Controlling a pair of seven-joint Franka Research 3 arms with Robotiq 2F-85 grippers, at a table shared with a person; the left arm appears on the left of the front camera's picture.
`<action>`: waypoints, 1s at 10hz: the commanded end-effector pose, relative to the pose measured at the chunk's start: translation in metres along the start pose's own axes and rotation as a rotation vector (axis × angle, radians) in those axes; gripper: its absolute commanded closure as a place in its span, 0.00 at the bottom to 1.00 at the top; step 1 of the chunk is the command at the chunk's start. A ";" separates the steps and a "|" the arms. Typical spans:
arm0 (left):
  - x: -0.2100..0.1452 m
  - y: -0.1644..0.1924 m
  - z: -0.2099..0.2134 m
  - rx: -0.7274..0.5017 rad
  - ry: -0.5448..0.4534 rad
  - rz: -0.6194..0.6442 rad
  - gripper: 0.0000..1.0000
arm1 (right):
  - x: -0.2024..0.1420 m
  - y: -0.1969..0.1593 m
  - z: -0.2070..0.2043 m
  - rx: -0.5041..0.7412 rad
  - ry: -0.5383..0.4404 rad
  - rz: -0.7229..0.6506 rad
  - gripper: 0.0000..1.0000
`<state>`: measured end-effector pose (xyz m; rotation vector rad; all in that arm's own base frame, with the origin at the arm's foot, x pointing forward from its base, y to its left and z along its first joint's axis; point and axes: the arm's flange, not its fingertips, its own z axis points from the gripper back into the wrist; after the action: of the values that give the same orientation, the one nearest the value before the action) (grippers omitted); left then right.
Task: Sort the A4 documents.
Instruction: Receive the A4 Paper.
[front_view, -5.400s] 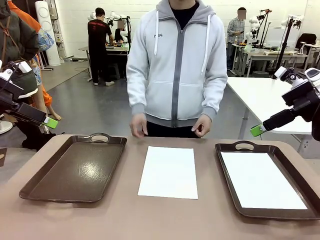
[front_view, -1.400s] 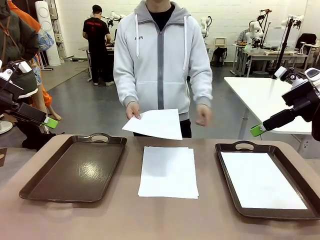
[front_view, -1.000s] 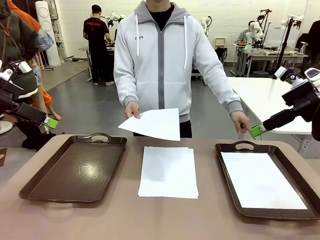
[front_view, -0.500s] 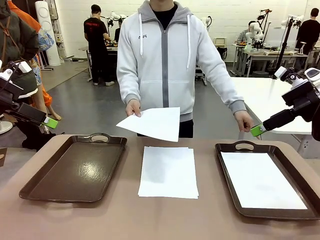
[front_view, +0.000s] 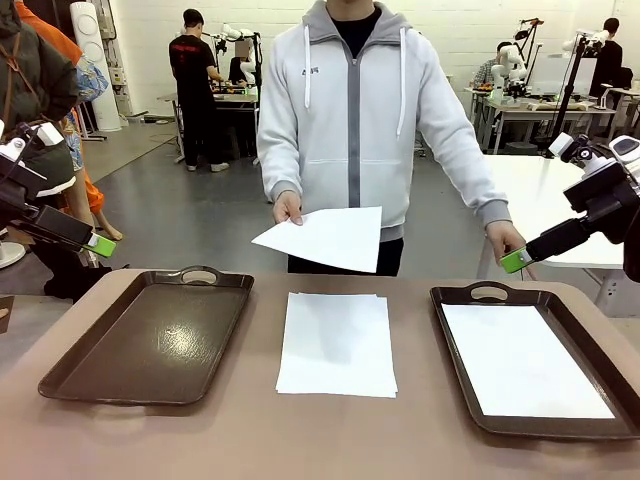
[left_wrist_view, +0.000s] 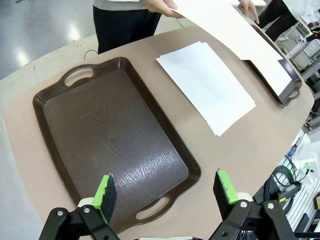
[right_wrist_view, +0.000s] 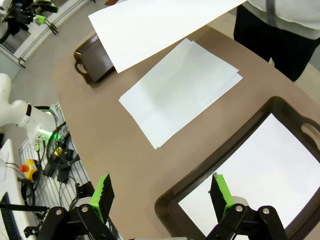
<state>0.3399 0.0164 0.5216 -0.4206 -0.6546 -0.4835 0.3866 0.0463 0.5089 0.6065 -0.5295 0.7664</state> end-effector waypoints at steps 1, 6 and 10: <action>0.000 0.001 0.000 -0.012 -0.004 0.003 0.00 | 0.001 0.001 -0.002 0.004 0.002 0.005 0.00; 0.000 0.001 0.000 -0.012 -0.004 0.003 0.00 | 0.030 -0.052 -0.069 0.243 -0.062 -0.239 0.00; 0.000 0.001 0.000 -0.012 -0.004 0.003 0.00 | 0.058 -0.085 -0.111 0.537 -0.293 -0.497 0.00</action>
<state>0.3398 0.0167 0.5217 -0.4201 -0.6550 -0.4828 0.4988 0.1019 0.4453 1.2294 -0.3927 0.4318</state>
